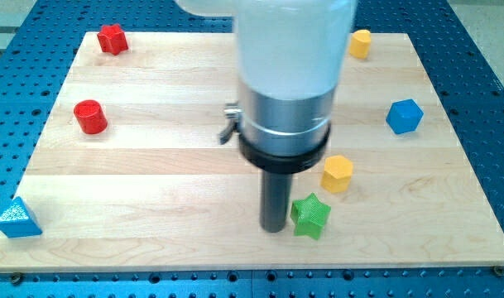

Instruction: Place the triangle at the bottom right corner of the board

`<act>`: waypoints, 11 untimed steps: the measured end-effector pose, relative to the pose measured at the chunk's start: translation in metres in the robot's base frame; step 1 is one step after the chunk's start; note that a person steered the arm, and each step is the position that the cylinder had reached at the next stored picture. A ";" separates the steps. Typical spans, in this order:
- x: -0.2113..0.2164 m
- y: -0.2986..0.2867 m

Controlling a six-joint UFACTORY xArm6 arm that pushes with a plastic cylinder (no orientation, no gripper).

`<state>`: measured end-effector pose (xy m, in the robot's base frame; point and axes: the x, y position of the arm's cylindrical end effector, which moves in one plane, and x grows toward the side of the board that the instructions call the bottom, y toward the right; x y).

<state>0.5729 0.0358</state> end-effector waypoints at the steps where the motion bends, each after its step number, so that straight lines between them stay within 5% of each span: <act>1: -0.009 0.001; 4: 0.045 -0.132; 8: 0.043 -0.324; 9: 0.016 -0.320; 11: -0.067 -0.188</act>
<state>0.5064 -0.1523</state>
